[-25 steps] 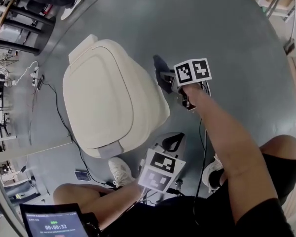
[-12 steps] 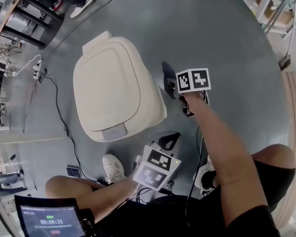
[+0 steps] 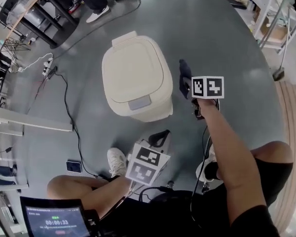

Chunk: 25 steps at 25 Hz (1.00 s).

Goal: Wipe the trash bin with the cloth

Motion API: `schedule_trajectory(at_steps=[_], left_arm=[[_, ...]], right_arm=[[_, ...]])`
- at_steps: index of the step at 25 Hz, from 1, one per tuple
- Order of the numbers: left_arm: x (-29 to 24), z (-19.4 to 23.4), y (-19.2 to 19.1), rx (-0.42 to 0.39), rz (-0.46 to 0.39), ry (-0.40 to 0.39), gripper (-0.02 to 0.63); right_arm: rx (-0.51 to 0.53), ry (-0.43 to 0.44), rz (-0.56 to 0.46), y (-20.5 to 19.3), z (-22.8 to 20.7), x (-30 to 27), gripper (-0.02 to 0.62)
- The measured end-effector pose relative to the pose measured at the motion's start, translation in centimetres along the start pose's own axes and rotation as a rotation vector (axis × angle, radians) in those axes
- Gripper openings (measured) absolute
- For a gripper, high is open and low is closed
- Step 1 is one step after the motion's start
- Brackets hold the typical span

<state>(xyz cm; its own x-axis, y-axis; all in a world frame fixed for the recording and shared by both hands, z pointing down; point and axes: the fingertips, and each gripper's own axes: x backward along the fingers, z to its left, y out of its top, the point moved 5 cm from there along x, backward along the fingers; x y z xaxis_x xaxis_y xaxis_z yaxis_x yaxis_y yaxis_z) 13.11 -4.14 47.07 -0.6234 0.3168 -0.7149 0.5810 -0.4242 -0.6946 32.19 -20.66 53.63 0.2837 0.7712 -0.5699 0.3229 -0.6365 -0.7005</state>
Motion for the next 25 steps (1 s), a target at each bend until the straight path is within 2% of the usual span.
schedule_trajectory(at_steps=[6, 9, 12, 14, 17, 25], left_arm=[[7.5, 3.9, -1.7, 0.113, -0.108, 0.139, -0.003], [11.3, 5.7, -2.1, 0.162, -0.189, 0.214, -0.003], [14.6, 7.7, -3.5, 0.196, -0.241, 0.288, -0.003], [16.4, 8.9, -4.7, 0.237, -0.263, 0.333, -0.003], [18.1, 10.4, -6.0, 0.293, -0.286, 0.38, -0.003], [21.8, 13.5, -10.8, 0.376, -0.32, 0.481, -0.003]], right_arm=[[0.081, -0.082, -0.182, 2.2, 4.2, 7.5, 0.089], [0.169, -0.144, -0.261, 3.1, 7.5, 11.7, 0.089], [0.248, -0.179, -0.31, 1.1, 11.2, 15.4, 0.089], [0.242, -0.156, -0.305, -2.0, 13.4, 16.7, 0.089], [0.206, -0.083, -0.242, -6.6, 17.0, 16.2, 0.089], [0.302, 0.173, -0.095, -12.8, 28.7, 11.4, 0.089]])
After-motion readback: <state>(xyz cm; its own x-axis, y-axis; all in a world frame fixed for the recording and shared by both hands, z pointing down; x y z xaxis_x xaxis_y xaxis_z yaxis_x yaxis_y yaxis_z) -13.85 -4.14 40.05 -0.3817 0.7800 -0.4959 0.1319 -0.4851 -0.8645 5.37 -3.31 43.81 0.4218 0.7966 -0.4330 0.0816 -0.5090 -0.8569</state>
